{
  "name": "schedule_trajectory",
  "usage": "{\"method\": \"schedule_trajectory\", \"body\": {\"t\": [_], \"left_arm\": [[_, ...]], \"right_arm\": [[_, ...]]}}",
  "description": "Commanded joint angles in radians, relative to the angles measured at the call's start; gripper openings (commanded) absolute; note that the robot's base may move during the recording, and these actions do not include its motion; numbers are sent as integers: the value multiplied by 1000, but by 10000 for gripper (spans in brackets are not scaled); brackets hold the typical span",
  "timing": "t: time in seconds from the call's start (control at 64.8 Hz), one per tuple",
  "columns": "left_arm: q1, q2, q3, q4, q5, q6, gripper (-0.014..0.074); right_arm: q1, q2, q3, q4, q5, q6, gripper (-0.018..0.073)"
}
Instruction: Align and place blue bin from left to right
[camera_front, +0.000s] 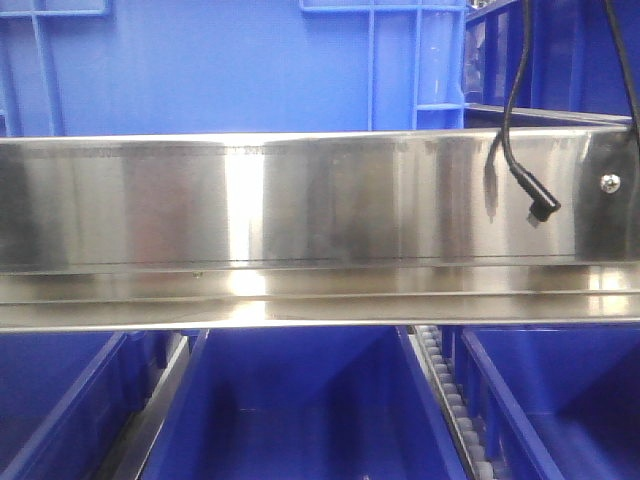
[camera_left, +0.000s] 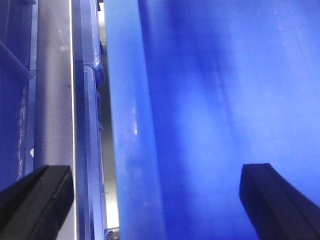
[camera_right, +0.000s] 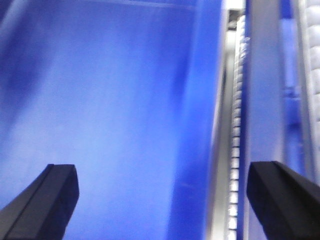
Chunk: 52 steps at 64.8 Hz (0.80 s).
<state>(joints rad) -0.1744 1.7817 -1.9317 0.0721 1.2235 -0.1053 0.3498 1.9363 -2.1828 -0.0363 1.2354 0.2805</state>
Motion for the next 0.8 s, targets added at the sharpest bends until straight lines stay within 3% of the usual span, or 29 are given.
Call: {"method": "schedule_trajectory", "body": {"t": [0.0, 0.787], "left_arm": [[3, -2, -7, -6, -5, 0, 571], [3, -2, -7, -6, -2, 0, 571]], "right_arm": [[-6, -3, -10, -5, -14, -1, 568], [-6, 37, -10, -1, -14, -19, 557]]}}
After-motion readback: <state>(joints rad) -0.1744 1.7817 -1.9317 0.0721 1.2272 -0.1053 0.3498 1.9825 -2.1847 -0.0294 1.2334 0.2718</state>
